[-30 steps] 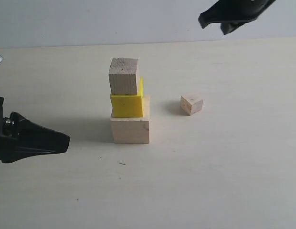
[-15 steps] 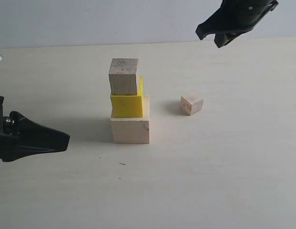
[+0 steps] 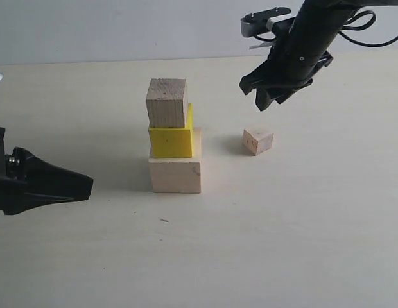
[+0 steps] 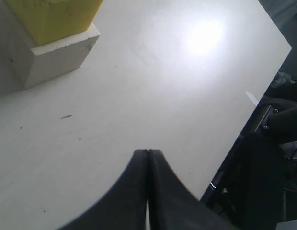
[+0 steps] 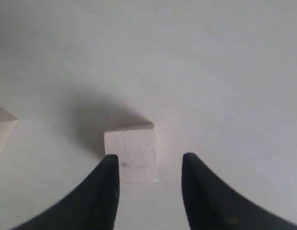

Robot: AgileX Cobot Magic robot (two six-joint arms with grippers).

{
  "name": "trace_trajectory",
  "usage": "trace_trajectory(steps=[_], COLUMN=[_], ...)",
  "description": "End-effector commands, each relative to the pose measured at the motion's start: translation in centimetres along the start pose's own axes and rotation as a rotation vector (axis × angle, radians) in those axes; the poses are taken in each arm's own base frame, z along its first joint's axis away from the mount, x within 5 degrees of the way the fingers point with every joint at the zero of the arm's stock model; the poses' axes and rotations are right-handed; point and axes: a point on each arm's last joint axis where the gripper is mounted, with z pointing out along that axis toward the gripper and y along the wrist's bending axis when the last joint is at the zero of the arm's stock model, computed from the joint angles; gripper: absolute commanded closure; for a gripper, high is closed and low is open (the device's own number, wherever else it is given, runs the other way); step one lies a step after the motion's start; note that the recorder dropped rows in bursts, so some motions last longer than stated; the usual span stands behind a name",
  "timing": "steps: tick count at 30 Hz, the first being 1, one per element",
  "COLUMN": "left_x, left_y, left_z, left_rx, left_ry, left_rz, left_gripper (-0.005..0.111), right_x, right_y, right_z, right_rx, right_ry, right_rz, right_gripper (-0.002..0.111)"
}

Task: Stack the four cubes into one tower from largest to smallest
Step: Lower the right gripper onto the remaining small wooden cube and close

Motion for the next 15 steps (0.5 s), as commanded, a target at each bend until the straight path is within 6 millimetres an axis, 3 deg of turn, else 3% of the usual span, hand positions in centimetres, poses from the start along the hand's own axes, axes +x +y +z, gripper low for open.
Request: trace_trajectory(steps=[1,9,15], left_x=[-0.3,-0.3,-0.3], left_y=[0.0,0.0,0.0], left_z=[-0.2,-0.2,-0.2], left_rx=[-0.013,-0.011,-0.011], left_ry=[-0.02,-0.019,-0.019], left_rz=[0.006,0.006,0.006], left_gripper=[0.107,0.107,0.107], right_x=[-0.4,-0.4,-0.1], right_y=[1.7,2.1,2.0], right_z=[0.9,1.6,3.1], right_rx=[0.007,0.052,0.048], right_ry=[-0.013,0.013,0.047], right_rz=[-0.066,-0.128,-0.089], right_gripper=[0.064,0.045,0.044])
